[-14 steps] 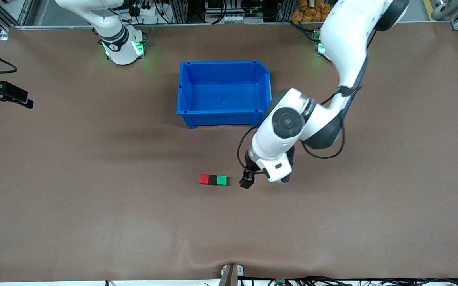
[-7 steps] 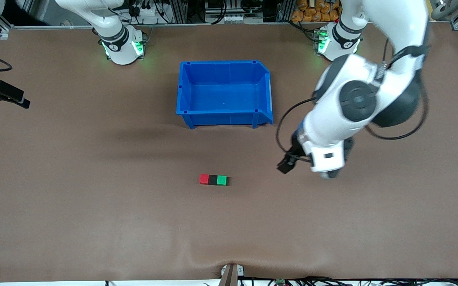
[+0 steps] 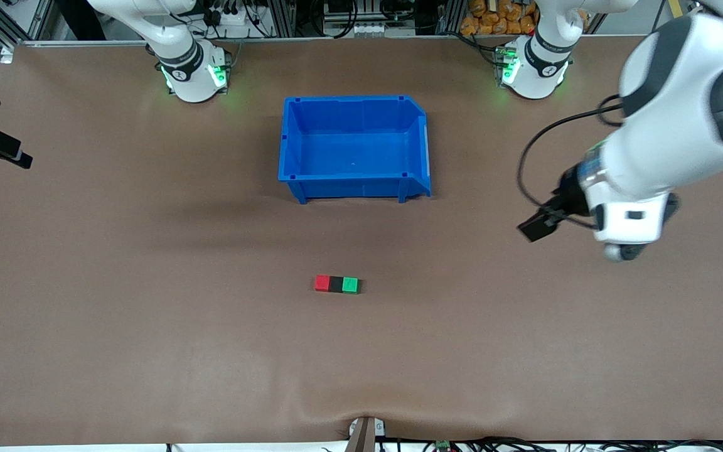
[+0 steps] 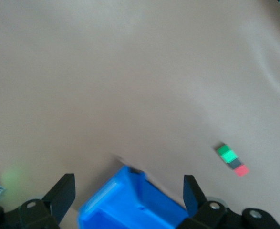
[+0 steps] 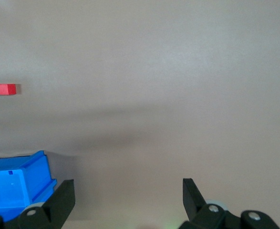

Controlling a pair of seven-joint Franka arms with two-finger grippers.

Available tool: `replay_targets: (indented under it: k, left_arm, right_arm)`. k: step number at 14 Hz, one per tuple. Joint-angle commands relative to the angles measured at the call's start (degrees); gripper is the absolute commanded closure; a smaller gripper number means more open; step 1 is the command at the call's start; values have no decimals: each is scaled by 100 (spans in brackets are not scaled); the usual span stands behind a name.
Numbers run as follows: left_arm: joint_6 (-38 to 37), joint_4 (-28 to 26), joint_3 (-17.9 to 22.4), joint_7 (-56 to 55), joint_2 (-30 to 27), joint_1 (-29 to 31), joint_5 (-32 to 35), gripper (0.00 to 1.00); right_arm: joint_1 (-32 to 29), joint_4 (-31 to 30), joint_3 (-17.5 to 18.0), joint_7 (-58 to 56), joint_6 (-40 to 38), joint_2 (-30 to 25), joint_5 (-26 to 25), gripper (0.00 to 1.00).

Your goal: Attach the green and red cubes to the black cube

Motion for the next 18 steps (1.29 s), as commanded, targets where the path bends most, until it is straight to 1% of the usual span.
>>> replay_targets:
  k: [1, 4, 5, 7, 8, 10, 14, 16, 18]
  left_arm:
    - [-170, -543, -40, 1097, -615, 463, 36, 0]
    - [-223, -1150, -31, 2495, -1151, 947, 45, 0]
    - [-223, -1299, -40, 2917, -1301, 1122, 53, 0]
    - [-223, -1537, -31, 3560, -1547, 1290, 184, 0]
    - [-223, -1721, -31, 3745, -1679, 1291, 298, 0]
    - [-223, -1889, -40, 4106, -1855, 1300, 448, 0]
    - [-223, -1960, -40, 4503, -2031, 1449, 449, 0]
    - [-223, -2004, -31, 4512, -2041, 1458, 449, 0]
    - [-223, -1925, -31, 4521, -2032, 1563, 493, 0]
  right_arm:
    - [-222, 54, 36, 70, -196, -32, 83, 0]
    - [-249, 72, 36, 70, -320, -41, 56, 0]
    - [-223, 72, 45, 61, -320, -41, 13, 0]
    - [-222, 72, 45, 61, -320, -41, -40, 0]
    - [-231, 72, 45, 61, -328, -41, -75, 0]
    - [-231, 72, 45, 61, -320, -41, -84, 0]
    - [-196, 72, 72, 70, -329, -41, -67, 0]
    - [-187, 63, 72, 70, -329, -41, -67, 0]
    - [-187, 72, 72, 61, -442, -41, -67, 0]
